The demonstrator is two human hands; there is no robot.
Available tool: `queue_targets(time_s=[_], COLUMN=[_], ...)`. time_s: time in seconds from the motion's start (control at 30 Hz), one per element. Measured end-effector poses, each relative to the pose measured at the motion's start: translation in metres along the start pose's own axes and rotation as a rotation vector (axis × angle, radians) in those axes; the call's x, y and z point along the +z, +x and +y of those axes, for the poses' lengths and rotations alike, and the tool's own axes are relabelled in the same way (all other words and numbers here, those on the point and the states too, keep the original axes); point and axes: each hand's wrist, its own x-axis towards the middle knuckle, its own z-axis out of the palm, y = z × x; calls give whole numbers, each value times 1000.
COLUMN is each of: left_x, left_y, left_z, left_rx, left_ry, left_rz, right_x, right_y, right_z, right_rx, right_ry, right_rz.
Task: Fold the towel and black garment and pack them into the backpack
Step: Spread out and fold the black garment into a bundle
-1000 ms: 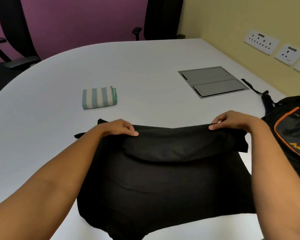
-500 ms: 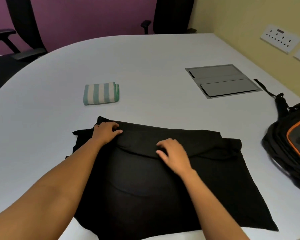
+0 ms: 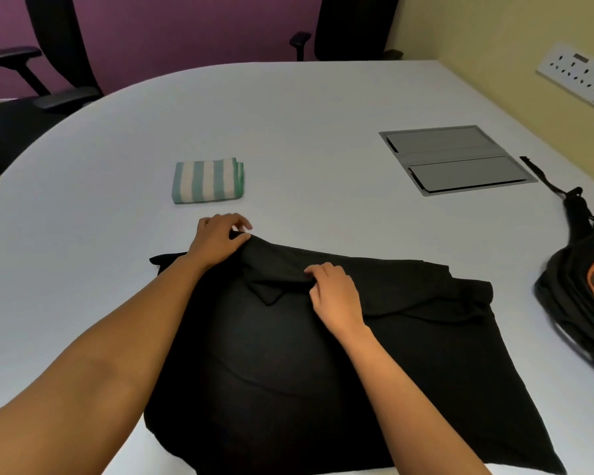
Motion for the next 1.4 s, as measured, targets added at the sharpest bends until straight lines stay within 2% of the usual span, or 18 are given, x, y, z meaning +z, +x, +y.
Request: queue_targets(time_s=[0.07,0.13,0.2,0.27,0.37,0.47,0.53,0.6,0.7,0.83,0.97,1.17,1.33,1.4], left_x=[5,11,16,20,23,25,23,20,15,15,16,14,10,11], left_y=[3,-1,-8,-14,-18,-14,-9,-5,-2,3,7,10,9,9], left_z=[8,12,7,-1,-10,-13,-11,-8,-5,-4,-1,0,8,6], left_rx=[19,-12,-53,-91,-135,-134,-113,-93,-97,-187,-201,-192,-164,-142], left_ry=[55,81,82,96,126,167,184,166,44,-189,-207,-218,-141,-116], left_rz=[77,132,142,101,-11,-131,-155,-142,-123,-152,-174,-184,-82,-44], right_x=[3,5,7,16,34,48,44,39,31,33,45,37,37,42], right_y=[6,5,-3,-15,-34,-36,-28,-20,-7,4,2,13,3,-13], right_z=[0,-4,-16,-27,-43,-53,-60,-66,-70,-68,-74,-82,-90,-98], right_rx=[123,208,158,32,-3,175,292,310,359,621,845,1052,1055,1034], right_ry=[-104,-100,-24,65,191,230,315,415,622,730,798,1153,1134,1089], right_rz=[-50,-15,76,134,5,-82,-33,7,70,180,98,60,111,60])
